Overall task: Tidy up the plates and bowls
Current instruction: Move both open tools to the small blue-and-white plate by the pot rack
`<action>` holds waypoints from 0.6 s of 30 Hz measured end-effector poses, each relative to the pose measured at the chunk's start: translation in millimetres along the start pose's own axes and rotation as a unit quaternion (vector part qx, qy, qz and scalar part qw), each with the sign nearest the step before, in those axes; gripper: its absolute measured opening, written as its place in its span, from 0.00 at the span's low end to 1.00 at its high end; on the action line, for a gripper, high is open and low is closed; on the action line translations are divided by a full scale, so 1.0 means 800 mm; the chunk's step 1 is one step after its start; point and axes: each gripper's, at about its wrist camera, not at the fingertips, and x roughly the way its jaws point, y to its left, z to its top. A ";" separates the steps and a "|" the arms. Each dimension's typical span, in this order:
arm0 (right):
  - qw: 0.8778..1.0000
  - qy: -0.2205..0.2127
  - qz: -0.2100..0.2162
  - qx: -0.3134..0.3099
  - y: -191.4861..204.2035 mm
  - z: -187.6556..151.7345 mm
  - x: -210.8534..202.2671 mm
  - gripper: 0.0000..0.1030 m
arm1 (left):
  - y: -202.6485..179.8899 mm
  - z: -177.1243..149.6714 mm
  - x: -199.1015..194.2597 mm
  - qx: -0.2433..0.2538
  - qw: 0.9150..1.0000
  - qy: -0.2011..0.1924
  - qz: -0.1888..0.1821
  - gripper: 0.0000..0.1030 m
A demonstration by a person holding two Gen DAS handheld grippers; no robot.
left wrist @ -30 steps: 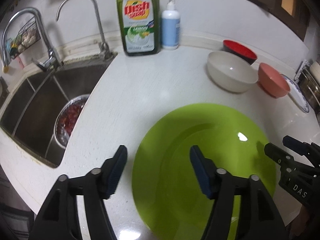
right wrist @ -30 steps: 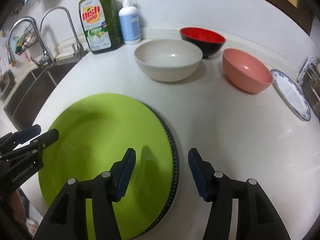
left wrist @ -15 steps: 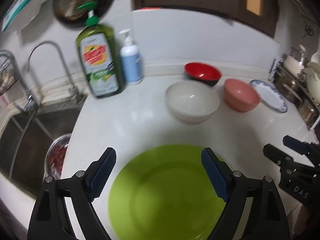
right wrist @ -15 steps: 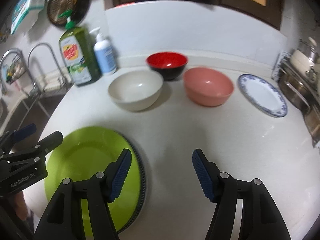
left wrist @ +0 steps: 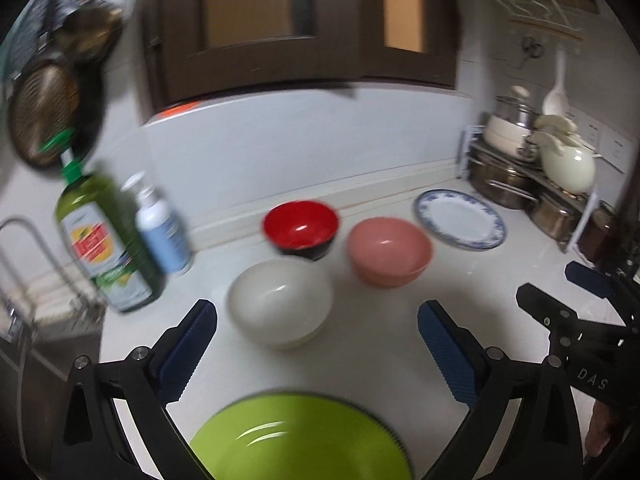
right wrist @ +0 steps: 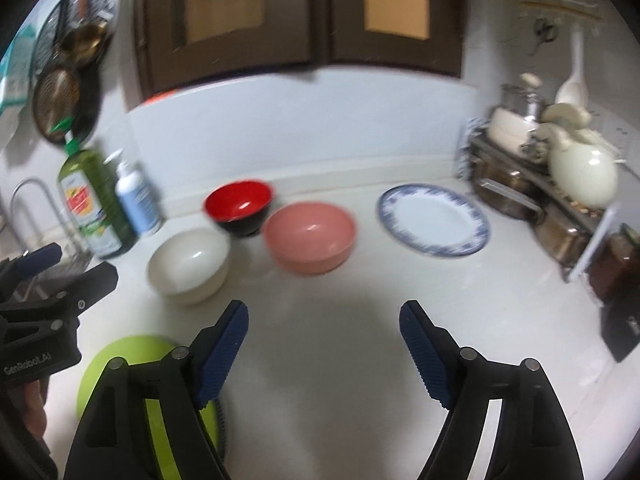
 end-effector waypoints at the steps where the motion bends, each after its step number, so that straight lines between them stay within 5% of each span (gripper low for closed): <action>1: 1.000 -0.005 -0.007 0.007 -0.008 0.003 -0.001 0.79 | -0.007 0.006 0.002 0.005 1.000 -0.001 -0.006 0.99; 18: 0.993 -0.007 -0.113 0.038 -0.141 0.078 0.048 0.79 | -0.120 0.117 0.104 0.044 0.998 0.018 -0.049 0.99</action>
